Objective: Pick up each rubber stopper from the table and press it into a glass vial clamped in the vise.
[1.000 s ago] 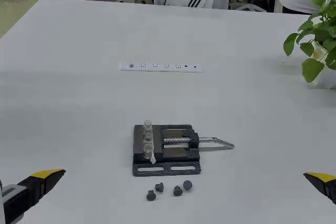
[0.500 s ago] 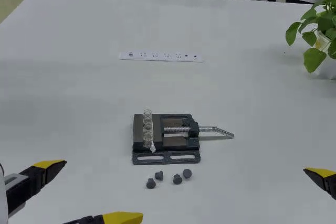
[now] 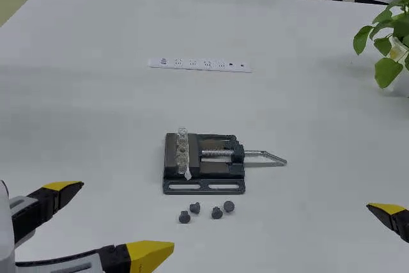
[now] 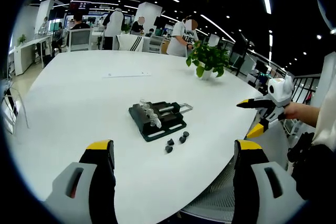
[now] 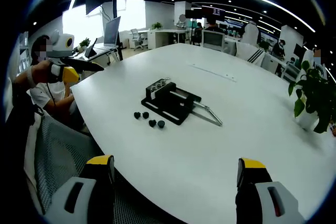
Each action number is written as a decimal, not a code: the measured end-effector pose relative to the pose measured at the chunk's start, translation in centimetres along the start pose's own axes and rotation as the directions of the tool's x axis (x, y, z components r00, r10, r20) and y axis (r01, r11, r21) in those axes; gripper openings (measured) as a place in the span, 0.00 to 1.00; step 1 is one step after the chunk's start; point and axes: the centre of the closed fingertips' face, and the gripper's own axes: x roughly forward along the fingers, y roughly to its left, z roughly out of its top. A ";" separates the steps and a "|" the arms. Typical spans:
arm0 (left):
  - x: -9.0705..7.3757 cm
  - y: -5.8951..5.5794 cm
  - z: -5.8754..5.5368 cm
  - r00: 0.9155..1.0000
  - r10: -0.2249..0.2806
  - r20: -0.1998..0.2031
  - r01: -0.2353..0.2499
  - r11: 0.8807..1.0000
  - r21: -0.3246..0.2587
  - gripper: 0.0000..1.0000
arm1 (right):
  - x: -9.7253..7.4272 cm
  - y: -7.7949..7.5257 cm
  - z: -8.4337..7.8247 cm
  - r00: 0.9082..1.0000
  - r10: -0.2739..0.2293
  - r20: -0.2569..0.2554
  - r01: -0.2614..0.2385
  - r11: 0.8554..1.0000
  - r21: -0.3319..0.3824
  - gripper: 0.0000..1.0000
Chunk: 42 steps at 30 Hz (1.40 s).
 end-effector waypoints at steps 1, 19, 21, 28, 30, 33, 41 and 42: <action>0.0 -0.1 0.1 1.000 -0.002 0.005 0.002 1.000 -0.002 0.93 | 0.0 0.1 0.0 1.000 0.003 -0.001 -0.003 1.000 -0.002 0.97; 0.3 0.0 -0.4 1.000 0.023 -0.013 -0.022 0.999 0.034 0.99 | 0.3 0.4 0.7 1.000 0.025 -0.003 -0.025 0.999 -0.043 0.96; 0.2 0.0 -0.4 1.000 0.023 -0.011 -0.023 0.999 0.028 0.99 | 0.4 0.4 1.0 1.000 0.027 -0.004 -0.027 0.998 -0.049 0.96; 0.3 0.0 -0.6 1.000 0.016 -0.011 -0.016 0.999 0.044 0.99 | 1.4 0.1 1.7 0.998 0.058 -0.030 -0.061 0.993 -0.102 0.94; 0.4 -0.1 -0.6 1.000 0.012 -0.008 -0.011 0.998 0.054 0.99 | 1.8 -0.1 1.9 0.997 0.074 -0.037 -0.078 0.990 -0.117 0.93; 0.6 0.0 -0.6 1.000 0.007 -0.014 -0.006 0.998 0.066 0.99 | 2.4 0.2 2.3 0.993 0.107 -0.057 -0.115 0.981 -0.155 0.91; 0.8 0.5 -0.9 1.000 0.006 -0.018 -0.005 0.996 0.088 0.99 | 4.1 0.8 3.5 0.975 0.180 -0.132 -0.211 0.937 -0.277 0.82; 0.9 0.5 -0.9 1.000 0.003 -0.021 -0.001 0.995 0.095 0.99 | 4.4 0.9 3.8 0.970 0.194 -0.144 -0.229 0.926 -0.299 0.82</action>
